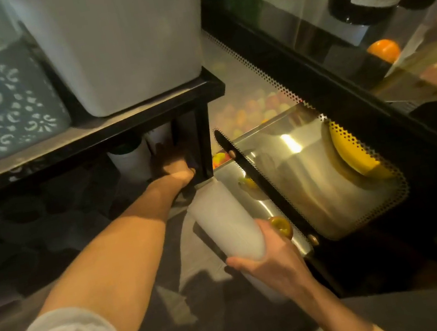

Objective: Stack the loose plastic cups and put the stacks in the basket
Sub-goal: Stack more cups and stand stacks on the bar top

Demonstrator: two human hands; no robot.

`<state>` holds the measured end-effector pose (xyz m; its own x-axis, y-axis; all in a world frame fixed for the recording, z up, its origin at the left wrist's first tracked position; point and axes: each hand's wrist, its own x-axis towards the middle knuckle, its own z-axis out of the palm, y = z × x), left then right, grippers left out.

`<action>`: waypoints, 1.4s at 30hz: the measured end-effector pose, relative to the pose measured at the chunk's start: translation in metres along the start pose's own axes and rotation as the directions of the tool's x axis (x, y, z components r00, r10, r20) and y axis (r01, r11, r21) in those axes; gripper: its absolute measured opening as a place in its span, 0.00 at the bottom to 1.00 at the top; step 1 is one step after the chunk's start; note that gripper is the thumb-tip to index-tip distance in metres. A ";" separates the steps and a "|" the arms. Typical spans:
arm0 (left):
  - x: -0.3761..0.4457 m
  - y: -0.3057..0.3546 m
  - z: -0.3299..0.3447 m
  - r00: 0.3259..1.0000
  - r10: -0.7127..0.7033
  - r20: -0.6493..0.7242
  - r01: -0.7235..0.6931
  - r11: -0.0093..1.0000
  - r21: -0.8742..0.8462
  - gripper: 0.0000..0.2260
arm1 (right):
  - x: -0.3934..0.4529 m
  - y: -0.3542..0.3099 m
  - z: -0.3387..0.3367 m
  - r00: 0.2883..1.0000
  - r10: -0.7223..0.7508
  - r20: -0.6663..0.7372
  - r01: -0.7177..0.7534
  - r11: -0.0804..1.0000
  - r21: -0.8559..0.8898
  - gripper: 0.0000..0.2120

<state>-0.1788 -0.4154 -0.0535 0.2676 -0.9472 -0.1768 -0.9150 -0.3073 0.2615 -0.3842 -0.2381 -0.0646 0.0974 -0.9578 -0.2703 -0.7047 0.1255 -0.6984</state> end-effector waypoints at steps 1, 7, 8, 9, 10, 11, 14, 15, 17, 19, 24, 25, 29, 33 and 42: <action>0.002 0.001 0.001 1.000 -0.001 -0.020 0.002 1.000 0.018 0.35 | 0.002 0.001 0.000 1.000 -0.008 -0.005 0.008 1.000 -0.002 0.42; 0.003 0.001 0.004 1.000 0.023 0.014 -0.023 1.000 -0.010 0.36 | 0.006 0.001 0.008 0.996 -0.084 -0.018 0.084 0.996 -0.016 0.49; 0.002 0.001 0.003 0.999 0.045 0.005 -0.045 0.999 -0.003 0.35 | 0.007 0.002 0.009 0.996 -0.084 -0.013 0.084 0.996 -0.018 0.48; -0.001 0.001 0.001 0.999 0.034 0.012 -0.034 0.999 -0.003 0.35 | 0.007 0.001 0.009 0.997 -0.078 -0.006 0.078 0.997 -0.015 0.47; -0.002 -0.001 0.002 0.999 0.046 0.011 -0.046 0.999 0.004 0.35 | 0.008 0.001 0.008 0.998 -0.071 0.000 0.071 0.997 -0.011 0.45; -0.005 -0.004 0.001 0.999 0.029 0.033 -0.028 0.999 -0.022 0.34 | 0.008 0.000 0.008 0.998 -0.063 0.006 0.063 0.998 -0.006 0.44; -0.014 -0.019 -0.009 0.999 0.000 -0.041 -0.007 0.985 -0.170 0.29 | 0.009 -0.003 0.008 0.999 -0.045 0.013 0.045 0.999 0.017 0.41; -0.019 -0.024 -0.013 0.999 -0.033 -0.038 0.023 0.970 -0.241 0.27 | 0.008 -0.004 0.009 0.999 -0.043 0.015 0.043 0.999 0.014 0.41; -0.030 -0.034 -0.022 0.994 -0.093 0.056 0.108 0.902 -0.419 0.28 | 0.007 -0.008 0.012 0.999 -0.044 0.018 0.044 0.999 0.001 0.40; -0.044 -0.048 -0.025 0.962 -0.166 0.215 0.263 0.768 -0.584 0.34 | 0.004 -0.012 0.016 0.999 -0.049 0.013 0.049 0.999 -0.018 0.38; -0.093 -0.087 -0.025 0.942 -0.288 0.173 0.303 0.504 -0.809 0.30 | -0.012 -0.030 0.035 0.998 -0.062 0.015 0.063 0.997 -0.036 0.39; -0.098 -0.095 -0.022 0.937 -0.301 0.175 0.303 0.457 -0.837 0.31 | -0.015 -0.032 0.040 0.998 -0.057 0.021 0.057 0.998 -0.023 0.39; -0.120 -0.121 -0.030 0.947 -0.288 0.145 0.259 0.414 -0.873 0.22 | -0.024 -0.041 0.059 0.997 -0.049 0.055 0.052 0.997 -0.054 0.38; -0.150 -0.143 -0.039 0.984 -0.168 0.062 0.132 0.451 -0.882 0.22 | -0.030 -0.051 0.070 0.990 -0.080 0.119 0.091 0.992 -0.085 0.41; -0.192 -0.189 -0.058 0.996 -0.085 -0.029 0.018 0.509 -0.861 0.29 | -0.054 -0.070 0.093 0.980 -0.147 0.133 0.161 0.982 -0.100 0.39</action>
<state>-0.0403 -0.1808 -0.0143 0.3532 -0.9199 -0.1706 -0.2007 -0.2525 0.9465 -0.2747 -0.1711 -0.0629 0.2928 -0.9228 -0.2506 -0.7463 -0.0567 -0.6631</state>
